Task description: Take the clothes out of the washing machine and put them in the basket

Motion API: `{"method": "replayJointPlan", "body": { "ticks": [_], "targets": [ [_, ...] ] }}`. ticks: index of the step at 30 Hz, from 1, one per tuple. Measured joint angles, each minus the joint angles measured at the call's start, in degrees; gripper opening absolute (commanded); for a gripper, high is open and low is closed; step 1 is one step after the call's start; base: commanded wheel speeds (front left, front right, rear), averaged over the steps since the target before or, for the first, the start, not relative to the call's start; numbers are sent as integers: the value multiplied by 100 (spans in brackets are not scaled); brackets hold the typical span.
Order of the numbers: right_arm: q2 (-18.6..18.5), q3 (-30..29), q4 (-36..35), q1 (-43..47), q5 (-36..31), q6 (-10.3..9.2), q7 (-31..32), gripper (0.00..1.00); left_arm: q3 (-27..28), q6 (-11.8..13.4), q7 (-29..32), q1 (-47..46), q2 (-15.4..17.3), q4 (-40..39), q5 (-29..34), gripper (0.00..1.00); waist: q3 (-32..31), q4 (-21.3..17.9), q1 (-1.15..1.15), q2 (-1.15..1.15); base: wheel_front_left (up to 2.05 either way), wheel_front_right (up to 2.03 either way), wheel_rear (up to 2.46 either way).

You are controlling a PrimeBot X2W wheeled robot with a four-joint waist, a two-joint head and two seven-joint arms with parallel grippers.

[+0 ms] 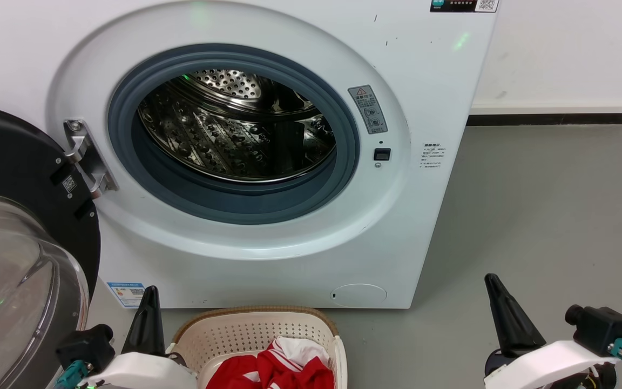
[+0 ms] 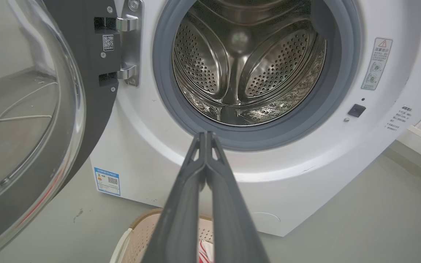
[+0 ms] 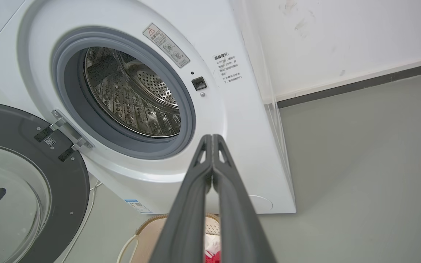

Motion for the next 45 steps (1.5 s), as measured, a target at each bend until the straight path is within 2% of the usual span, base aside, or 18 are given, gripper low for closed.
{"method": "replayJointPlan", "body": {
  "ticks": [21, 45],
  "targets": [
    [-80, -182, 311, -233, 2033, -1, 160, 0, 171, -201, 450, -222, -44, 155, -2072, 0, 30, 15, 0, 0, 0, 0, 0],
    [-110, -397, 580, -477, 3718, -2, 353, 0, 334, -359, 850, -411, -110, 313, -3846, 0, 63, 31, 0, 0, 0, 0, 0]
  ]
}}
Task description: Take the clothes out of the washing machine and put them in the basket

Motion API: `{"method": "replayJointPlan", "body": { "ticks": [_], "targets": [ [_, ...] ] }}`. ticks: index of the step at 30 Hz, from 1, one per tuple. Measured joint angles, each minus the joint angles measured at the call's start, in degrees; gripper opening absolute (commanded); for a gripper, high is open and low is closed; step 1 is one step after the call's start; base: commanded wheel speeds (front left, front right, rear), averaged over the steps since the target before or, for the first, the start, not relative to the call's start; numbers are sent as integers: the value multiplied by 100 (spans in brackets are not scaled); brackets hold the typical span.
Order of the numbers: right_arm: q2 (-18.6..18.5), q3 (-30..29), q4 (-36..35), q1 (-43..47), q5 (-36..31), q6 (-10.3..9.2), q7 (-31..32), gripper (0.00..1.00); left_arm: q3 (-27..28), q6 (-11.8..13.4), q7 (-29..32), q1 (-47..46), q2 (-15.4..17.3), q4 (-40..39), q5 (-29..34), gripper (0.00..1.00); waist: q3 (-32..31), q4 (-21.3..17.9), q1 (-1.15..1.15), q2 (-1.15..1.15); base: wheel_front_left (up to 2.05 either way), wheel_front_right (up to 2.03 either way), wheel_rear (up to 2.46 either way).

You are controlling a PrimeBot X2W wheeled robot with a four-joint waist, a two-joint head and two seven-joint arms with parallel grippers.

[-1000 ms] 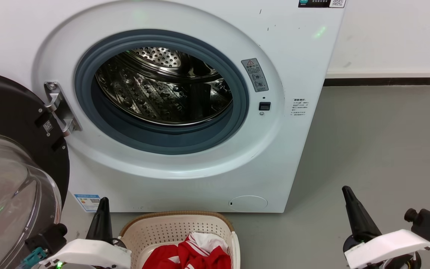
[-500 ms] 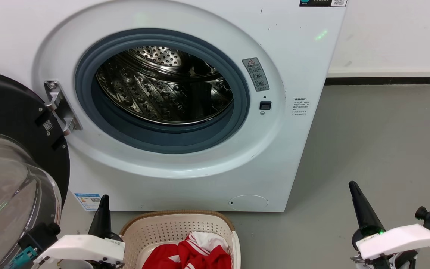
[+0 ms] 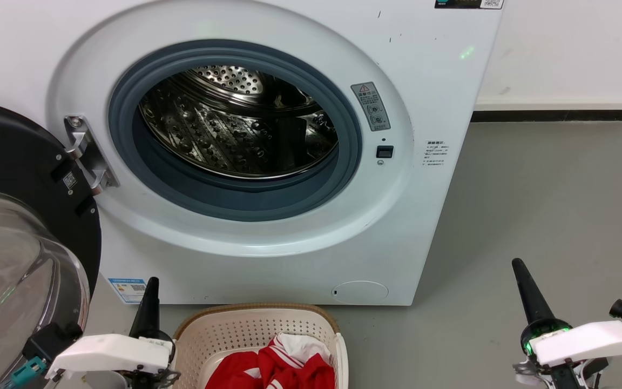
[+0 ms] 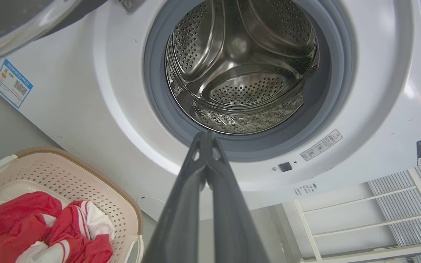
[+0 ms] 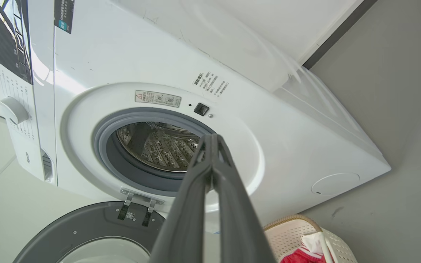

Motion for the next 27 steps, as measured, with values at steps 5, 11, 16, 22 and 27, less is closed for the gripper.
{"method": "replayJointPlan", "body": {
  "ticks": [5, 11, 16, 22, 27],
  "targets": [
    [-2, -47, 48, -36, 300, 0, 38, 0, 29, -43, 92, -49, -9, 23, -323, 0, 7, 3, 0, 0, 0, 0, 0],
    [-3, -100, 102, -96, 641, 0, 88, 0, 56, -77, 174, -79, -21, 54, -690, 0, 15, 7, 0, 0, 0, 0, 0],
    [-3, -146, 148, -121, 915, 0, 121, 0, 80, -99, 242, -105, -26, 87, -983, 0, 22, 11, 0, 0, 0, 0, 0],
    [-3, -199, 199, -174, 1228, 0, 159, 0, 111, -143, 309, -167, -33, 111, -1315, 0, 30, 15, 0, 0, 0, 0, 0],
    [-3, -241, 237, -206, 1473, 0, 205, 0, 136, -154, 371, -187, -41, 131, -1573, 0, 37, 18, 0, 0, 0, 0, 0]
  ]
}}
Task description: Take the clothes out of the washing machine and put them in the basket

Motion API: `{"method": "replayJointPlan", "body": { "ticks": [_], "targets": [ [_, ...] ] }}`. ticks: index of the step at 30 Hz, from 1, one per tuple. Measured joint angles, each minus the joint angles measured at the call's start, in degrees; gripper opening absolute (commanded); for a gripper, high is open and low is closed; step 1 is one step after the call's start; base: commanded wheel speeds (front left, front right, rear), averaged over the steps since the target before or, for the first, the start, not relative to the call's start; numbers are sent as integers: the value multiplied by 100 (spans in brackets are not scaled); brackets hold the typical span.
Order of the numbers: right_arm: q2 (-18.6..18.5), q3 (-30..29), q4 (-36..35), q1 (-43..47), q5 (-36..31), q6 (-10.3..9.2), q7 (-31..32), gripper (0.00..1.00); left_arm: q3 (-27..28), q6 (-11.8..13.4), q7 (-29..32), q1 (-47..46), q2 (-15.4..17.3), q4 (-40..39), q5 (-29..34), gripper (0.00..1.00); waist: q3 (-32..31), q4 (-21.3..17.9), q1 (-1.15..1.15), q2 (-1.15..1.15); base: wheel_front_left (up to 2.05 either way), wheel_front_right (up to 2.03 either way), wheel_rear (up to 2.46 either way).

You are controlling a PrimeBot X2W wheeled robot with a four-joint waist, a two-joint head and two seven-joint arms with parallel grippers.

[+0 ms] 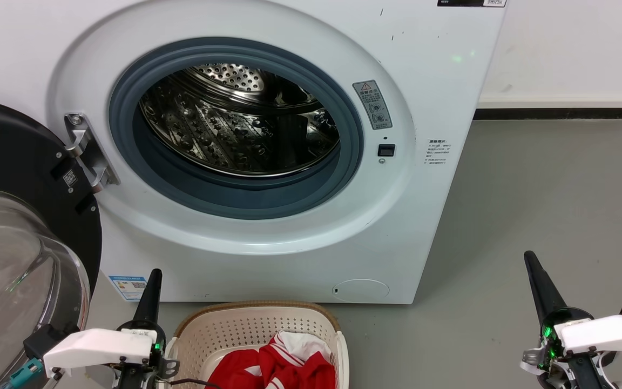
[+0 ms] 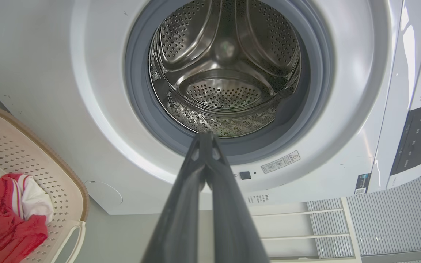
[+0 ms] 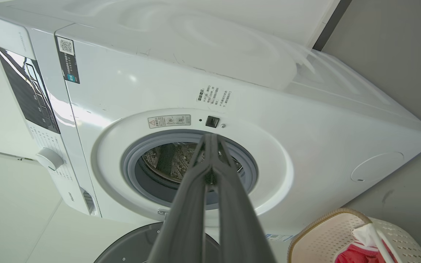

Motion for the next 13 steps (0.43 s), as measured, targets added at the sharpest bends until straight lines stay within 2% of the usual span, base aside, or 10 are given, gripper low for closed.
{"method": "replayJointPlan", "body": {
  "ticks": [13],
  "targets": [
    [2, -107, 97, -90, 586, 0, 94, 0, 66, -76, 154, -92, -15, 53, -643, 0, 18, 9, 0, 0, 0, 0, 0]
  ]
}}
